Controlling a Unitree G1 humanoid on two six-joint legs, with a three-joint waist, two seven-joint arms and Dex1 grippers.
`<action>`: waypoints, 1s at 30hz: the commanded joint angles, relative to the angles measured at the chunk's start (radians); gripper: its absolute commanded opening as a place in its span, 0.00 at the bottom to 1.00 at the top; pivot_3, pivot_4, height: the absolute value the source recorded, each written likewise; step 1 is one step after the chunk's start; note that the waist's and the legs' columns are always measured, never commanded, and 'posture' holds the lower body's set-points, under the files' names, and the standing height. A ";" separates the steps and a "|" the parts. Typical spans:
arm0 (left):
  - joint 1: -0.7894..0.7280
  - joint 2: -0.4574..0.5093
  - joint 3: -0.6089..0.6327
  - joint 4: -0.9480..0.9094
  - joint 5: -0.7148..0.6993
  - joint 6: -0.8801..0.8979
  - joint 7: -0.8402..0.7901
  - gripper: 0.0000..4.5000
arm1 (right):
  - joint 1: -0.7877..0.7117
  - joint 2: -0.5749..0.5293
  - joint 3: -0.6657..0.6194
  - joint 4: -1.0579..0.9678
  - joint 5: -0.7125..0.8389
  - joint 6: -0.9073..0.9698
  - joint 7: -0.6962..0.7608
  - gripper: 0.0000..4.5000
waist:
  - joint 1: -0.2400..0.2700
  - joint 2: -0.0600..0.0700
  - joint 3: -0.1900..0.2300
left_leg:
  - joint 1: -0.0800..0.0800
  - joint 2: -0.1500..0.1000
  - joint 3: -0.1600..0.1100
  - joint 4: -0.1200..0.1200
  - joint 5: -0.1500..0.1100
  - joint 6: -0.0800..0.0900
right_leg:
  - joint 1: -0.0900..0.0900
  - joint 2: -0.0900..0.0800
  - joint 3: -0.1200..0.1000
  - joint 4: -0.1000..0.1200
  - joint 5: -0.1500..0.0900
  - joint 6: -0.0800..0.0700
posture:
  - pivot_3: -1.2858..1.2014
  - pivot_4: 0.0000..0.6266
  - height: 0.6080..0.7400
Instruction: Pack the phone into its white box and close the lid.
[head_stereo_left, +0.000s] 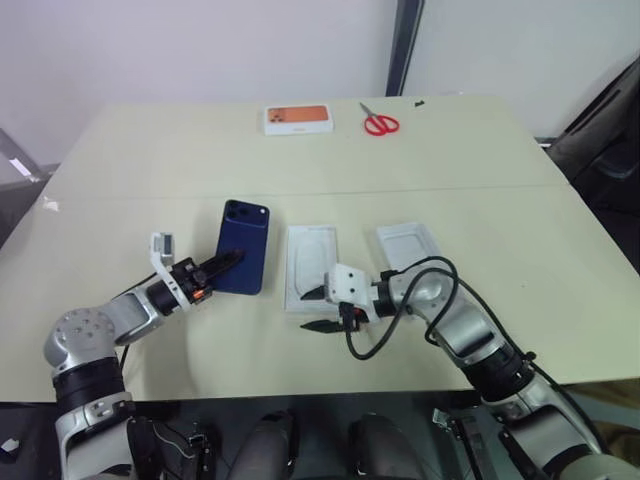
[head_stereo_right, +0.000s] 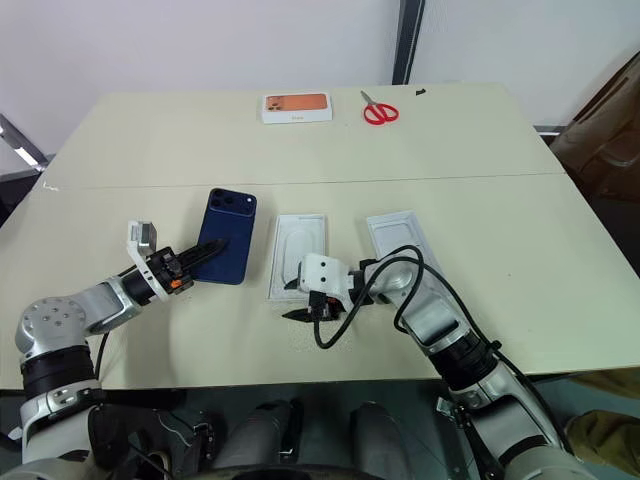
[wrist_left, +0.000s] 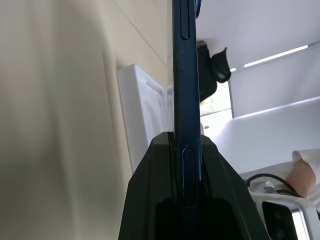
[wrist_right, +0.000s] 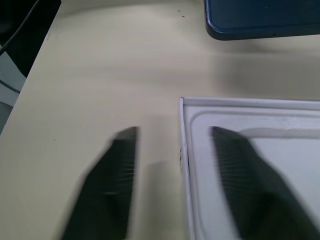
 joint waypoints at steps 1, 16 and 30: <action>-0.010 0.012 0.008 -0.031 -0.046 -0.005 -0.007 0.00 | -0.021 -0.002 -0.011 -0.015 -0.013 -0.040 -0.017 0.63 | 0.000 0.000 0.000 | 0.000 0.000 0.000 0.000 0.000 0.000 | 0.000 0.000 0.000 0.000 0.000 0.000 | 0.52 0.24 0.95; -0.011 0.004 -0.002 -0.053 -0.073 -0.002 0.031 0.00 | -0.008 -0.020 0.030 0.026 -0.079 -0.114 0.004 0.01 | 0.000 0.000 0.000 | 0.000 0.000 0.000 0.000 0.000 -0.001 | 0.000 0.000 0.000 0.000 0.000 0.000 | 0.52 0.24 0.95; -0.092 -0.108 0.008 -0.110 -0.218 0.011 0.246 0.00 | -0.013 0.097 0.053 -0.048 -0.103 0.144 -0.144 0.07 | 0.000 -0.001 0.000 | 0.000 0.000 0.000 0.001 0.001 -0.001 | 0.000 0.000 0.000 0.000 0.000 0.000 | 0.52 0.24 0.95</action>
